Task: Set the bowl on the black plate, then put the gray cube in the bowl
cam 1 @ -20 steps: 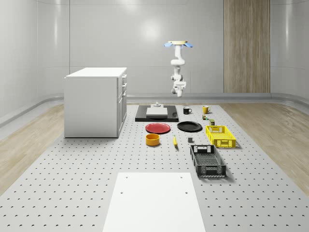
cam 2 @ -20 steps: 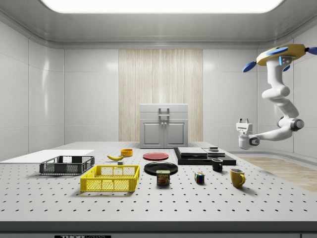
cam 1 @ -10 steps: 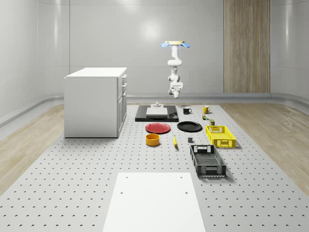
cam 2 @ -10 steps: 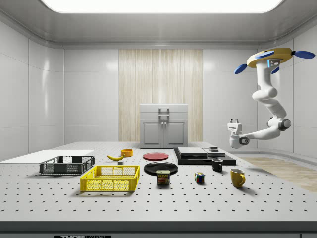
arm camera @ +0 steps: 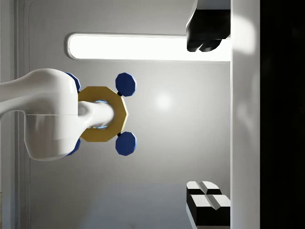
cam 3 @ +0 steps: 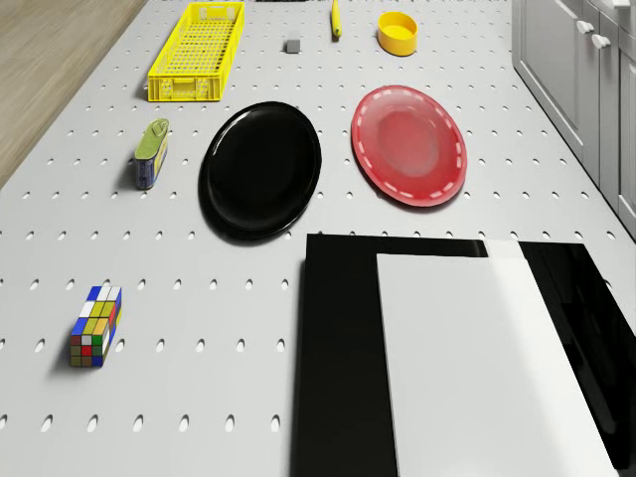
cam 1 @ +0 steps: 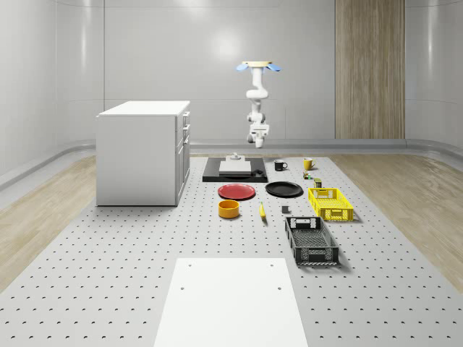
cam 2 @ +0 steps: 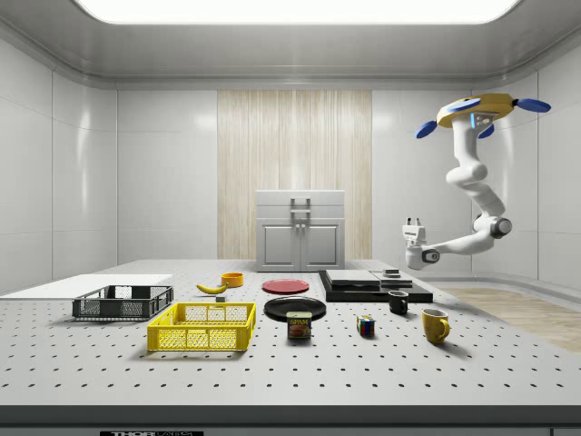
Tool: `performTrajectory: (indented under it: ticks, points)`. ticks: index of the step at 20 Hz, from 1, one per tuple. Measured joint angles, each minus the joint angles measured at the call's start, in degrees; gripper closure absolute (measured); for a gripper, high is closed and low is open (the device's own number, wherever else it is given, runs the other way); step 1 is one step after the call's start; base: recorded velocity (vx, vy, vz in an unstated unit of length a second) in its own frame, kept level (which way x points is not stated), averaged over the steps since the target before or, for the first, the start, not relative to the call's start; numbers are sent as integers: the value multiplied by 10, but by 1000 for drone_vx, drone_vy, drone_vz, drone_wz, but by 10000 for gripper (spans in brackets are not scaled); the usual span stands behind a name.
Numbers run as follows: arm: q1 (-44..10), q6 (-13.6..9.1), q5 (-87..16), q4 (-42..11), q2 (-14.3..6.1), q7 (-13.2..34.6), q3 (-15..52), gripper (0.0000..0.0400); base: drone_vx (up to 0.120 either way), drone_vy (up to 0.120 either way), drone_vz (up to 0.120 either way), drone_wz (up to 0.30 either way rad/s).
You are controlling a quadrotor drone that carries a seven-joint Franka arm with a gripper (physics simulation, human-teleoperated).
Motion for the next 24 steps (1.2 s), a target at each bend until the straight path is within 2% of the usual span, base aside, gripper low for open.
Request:
performTrajectory:
  ticks: [16,24]
  points:
    - [-6,7,-24,-5,-5,3,18,0,120,-120,0,0]
    - [-22,12,-100,-14,-9,13,71,0,120,-120,0,0]
